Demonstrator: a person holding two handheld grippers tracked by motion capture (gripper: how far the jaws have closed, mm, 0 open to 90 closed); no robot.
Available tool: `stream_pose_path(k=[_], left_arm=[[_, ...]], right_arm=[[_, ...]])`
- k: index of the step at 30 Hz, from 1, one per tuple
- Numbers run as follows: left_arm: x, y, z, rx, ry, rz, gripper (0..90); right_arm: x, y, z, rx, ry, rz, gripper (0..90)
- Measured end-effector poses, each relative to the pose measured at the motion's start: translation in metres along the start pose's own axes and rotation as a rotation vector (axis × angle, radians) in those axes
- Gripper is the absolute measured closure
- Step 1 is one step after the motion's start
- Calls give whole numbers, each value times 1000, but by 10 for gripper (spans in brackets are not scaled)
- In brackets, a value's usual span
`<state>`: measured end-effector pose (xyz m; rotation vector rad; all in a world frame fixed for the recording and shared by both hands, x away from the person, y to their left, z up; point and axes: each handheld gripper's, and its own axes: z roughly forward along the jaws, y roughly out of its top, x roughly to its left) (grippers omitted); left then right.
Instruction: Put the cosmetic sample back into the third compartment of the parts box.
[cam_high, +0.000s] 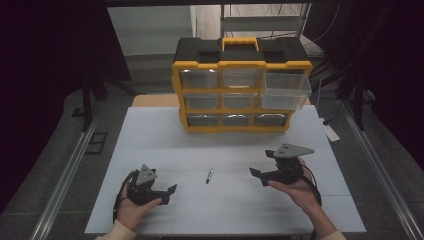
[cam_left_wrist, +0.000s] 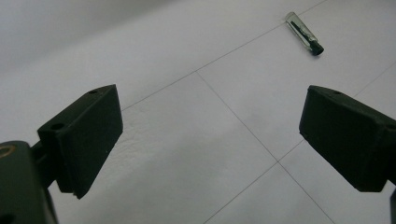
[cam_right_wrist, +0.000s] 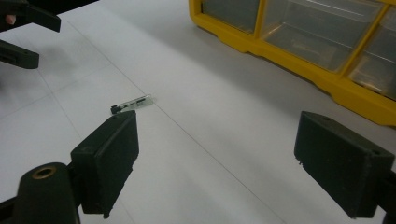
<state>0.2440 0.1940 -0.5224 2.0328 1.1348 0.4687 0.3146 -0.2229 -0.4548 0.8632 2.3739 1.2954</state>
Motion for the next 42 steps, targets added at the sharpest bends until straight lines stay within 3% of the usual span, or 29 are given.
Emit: stream_pose_path(k=[42], left_arm=[[0, 0, 0, 4, -9, 1, 69]], right_arm=[[22, 17, 51, 98, 110, -55, 119]])
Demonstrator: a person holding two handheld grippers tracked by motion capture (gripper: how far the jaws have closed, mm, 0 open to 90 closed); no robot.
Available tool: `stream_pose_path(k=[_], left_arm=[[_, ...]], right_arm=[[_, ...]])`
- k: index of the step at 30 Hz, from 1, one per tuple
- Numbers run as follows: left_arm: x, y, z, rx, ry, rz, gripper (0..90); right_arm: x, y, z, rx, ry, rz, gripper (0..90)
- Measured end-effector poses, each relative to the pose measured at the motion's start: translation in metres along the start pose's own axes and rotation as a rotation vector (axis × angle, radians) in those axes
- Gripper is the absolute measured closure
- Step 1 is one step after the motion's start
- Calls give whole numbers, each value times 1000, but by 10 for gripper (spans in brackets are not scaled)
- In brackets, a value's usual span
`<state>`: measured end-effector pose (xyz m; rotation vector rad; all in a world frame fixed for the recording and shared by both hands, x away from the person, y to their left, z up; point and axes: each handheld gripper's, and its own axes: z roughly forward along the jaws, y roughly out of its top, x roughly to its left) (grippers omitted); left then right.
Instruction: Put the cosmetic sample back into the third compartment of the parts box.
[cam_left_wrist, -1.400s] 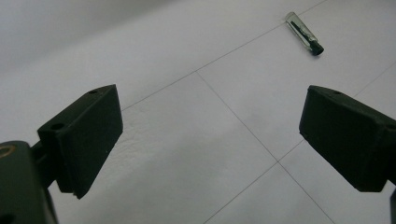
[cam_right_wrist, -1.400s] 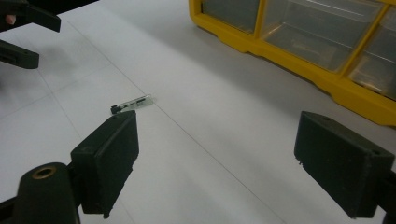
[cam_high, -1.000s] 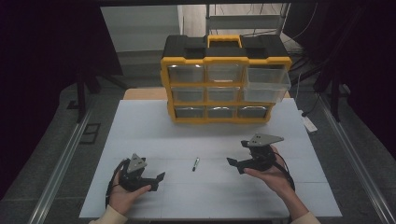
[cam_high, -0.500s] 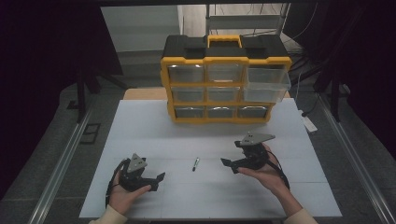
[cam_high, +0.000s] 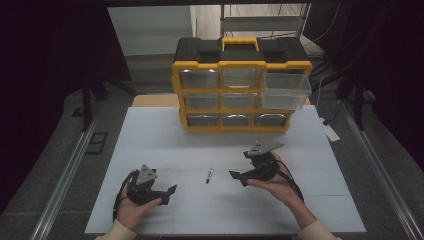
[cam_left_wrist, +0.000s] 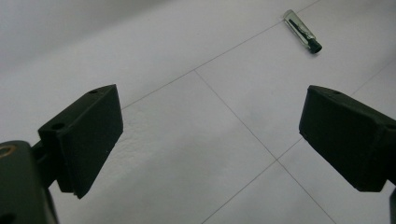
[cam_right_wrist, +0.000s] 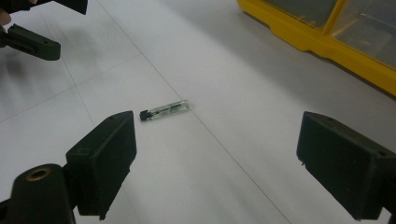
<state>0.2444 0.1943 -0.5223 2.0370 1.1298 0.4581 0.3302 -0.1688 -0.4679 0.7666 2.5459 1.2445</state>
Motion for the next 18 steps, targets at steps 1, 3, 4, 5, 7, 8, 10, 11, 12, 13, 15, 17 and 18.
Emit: stream_pose_path(k=[1, 3, 4, 5, 7, 8, 10, 11, 12, 13, 15, 17, 18], left_arm=[[0, 0, 0, 0, 0, 0, 69], [0, 0, 0, -1, 0, -1, 69], [0, 0, 0, -1, 0, -1, 69], [0, 0, 0, -1, -1, -1, 69], [0, 0, 0, -2, -1, -2, 69], [0, 0, 0, -2, -1, -4, 69], [1, 0, 0, -1, -1, -7, 69], [1, 0, 1, -1, -3, -10, 69], [1, 0, 1, 0, -3, -10, 69], [1, 0, 1, -1, -3, -10, 69], [1, 0, 1, -1, -3, -10, 70], [1, 0, 1, -1, -3, -10, 70], [1, 0, 1, -1, -3, -11, 70]], right_arm=[[0, 0, 1, 3, 3, -1, 119], [1, 1, 4, 9, 9, -4, 118], [1, 1, 4, 9, 9, -4, 118], [1, 2, 5, 10, 12, -6, 118], [2, 3, 8, 17, 18, -8, 118], [3, 4, 9, 21, 15, -11, 118], [3, 4, 11, 20, 24, -12, 118], [4, 6, 14, 27, 29, -15, 118], [5, 6, 15, 28, 30, -19, 117], [5, 7, 16, 29, 29, -21, 117], [5, 8, 16, 30, 32, -21, 117], [7, 9, 18, 27, 37, -25, 116], [7, 10, 18, 25, 41, -24, 116]])
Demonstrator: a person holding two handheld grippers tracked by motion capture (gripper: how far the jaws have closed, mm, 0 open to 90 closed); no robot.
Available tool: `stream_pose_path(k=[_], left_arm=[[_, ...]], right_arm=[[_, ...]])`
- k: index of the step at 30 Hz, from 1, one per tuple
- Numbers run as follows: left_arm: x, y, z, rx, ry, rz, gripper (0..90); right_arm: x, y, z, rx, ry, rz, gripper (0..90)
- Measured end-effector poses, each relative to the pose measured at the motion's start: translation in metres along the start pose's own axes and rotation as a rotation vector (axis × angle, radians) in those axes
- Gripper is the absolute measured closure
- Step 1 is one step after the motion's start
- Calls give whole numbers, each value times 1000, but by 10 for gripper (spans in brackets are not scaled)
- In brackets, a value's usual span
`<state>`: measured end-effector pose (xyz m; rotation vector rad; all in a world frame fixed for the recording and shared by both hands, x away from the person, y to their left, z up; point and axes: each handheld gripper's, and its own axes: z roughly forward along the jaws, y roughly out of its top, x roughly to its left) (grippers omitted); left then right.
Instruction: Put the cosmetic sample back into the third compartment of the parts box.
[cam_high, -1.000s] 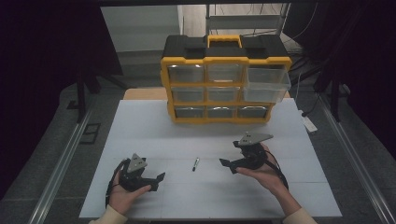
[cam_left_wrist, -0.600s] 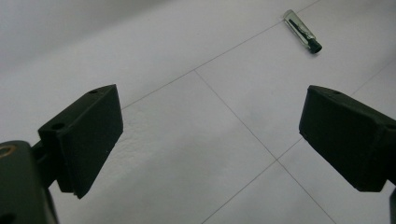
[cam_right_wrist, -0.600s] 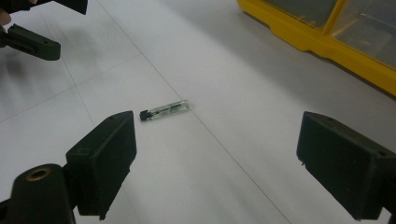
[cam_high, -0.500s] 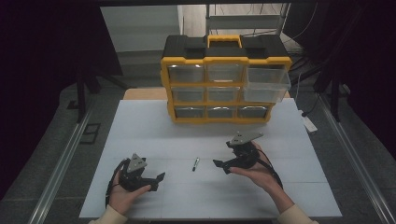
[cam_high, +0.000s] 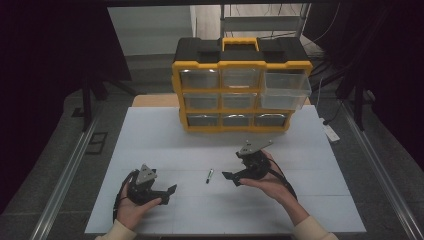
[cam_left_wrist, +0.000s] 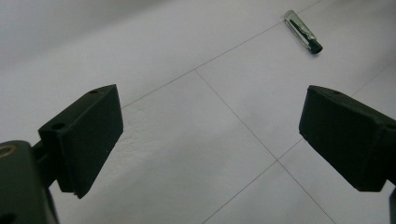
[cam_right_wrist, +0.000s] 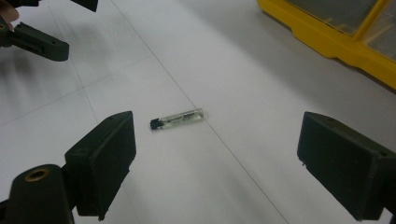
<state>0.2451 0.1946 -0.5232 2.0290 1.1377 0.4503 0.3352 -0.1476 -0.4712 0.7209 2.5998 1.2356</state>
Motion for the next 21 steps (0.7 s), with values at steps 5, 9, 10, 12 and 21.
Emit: stream_pose_path(k=[5, 9, 10, 12, 21], left_arm=[[1, 0, 0, 2, -1, -1, 70], [1, 0, 0, 1, -2, -3, 71], [1, 0, 0, 1, -2, -2, 71], [1, 0, 0, 1, -2, -2, 71], [1, 0, 0, 0, -3, -2, 71]], right_arm=[[1, 3, 5, 6, 7, -3, 107], [2, 5, 8, 6, 11, -6, 103], [2, 6, 8, 8, 11, -6, 103], [2, 6, 10, 7, 15, -9, 102], [4, 11, 19, 22, 29, -26, 98]])
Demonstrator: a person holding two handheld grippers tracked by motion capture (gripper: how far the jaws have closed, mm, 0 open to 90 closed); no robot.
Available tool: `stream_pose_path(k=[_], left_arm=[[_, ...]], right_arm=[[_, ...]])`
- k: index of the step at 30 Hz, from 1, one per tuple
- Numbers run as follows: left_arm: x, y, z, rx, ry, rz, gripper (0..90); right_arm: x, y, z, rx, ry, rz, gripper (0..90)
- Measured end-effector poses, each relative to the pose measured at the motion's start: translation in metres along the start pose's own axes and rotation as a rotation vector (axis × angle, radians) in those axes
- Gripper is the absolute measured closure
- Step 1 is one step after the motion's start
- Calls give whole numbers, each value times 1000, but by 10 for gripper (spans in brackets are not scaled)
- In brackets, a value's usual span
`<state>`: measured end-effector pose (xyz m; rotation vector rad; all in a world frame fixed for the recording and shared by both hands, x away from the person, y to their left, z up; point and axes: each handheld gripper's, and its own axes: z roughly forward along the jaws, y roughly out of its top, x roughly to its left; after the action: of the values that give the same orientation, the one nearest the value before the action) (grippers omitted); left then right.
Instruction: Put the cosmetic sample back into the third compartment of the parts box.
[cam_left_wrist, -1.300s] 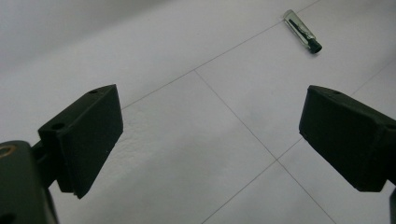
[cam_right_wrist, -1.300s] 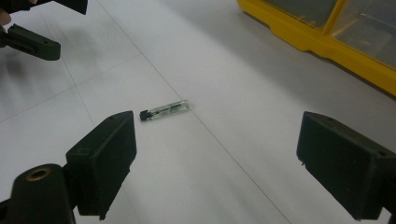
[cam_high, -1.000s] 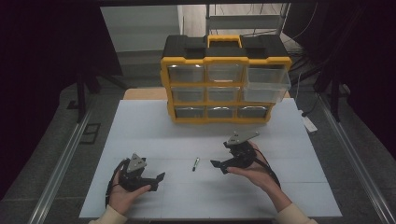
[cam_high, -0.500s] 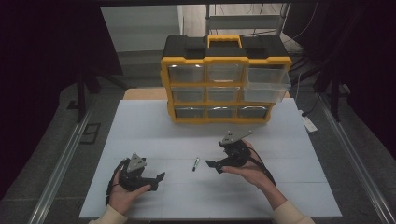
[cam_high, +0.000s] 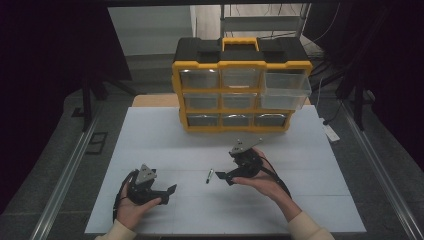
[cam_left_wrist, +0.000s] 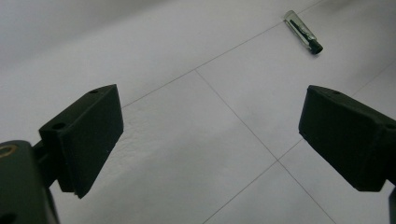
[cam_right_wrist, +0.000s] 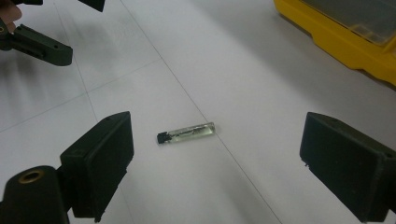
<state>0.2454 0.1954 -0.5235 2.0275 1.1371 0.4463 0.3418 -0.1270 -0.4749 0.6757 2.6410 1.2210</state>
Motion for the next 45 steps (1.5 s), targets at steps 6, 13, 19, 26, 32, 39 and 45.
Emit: stream_pose_path(k=[6, 13, 19, 26, 32, 39, 45], left_arm=[[0, 0, 0, -1, 0, 1, 71], [0, 0, -1, -2, 1, 2, 72], [0, -1, -2, -2, 5, -1, 72], [0, -2, -2, 0, 5, 0, 72], [-1, -2, -2, 5, 6, 1, 73], [-1, -2, -2, 5, 7, 4, 73], [-1, -2, -2, 6, 9, 5, 74]], right_arm=[[1, 3, 4, 3, 10, -7, 98], [1, 4, 10, 14, 20, -8, 98], [-3, 4, 21, 43, 32, -15, 97], [0, 5, 36, 89, 54, -46, 95], [3, 5, 48, 130, 70, -69, 88], [5, 5, 60, 162, 70, -105, 71], [9, 2, 74, 213, 70, -141, 63]])
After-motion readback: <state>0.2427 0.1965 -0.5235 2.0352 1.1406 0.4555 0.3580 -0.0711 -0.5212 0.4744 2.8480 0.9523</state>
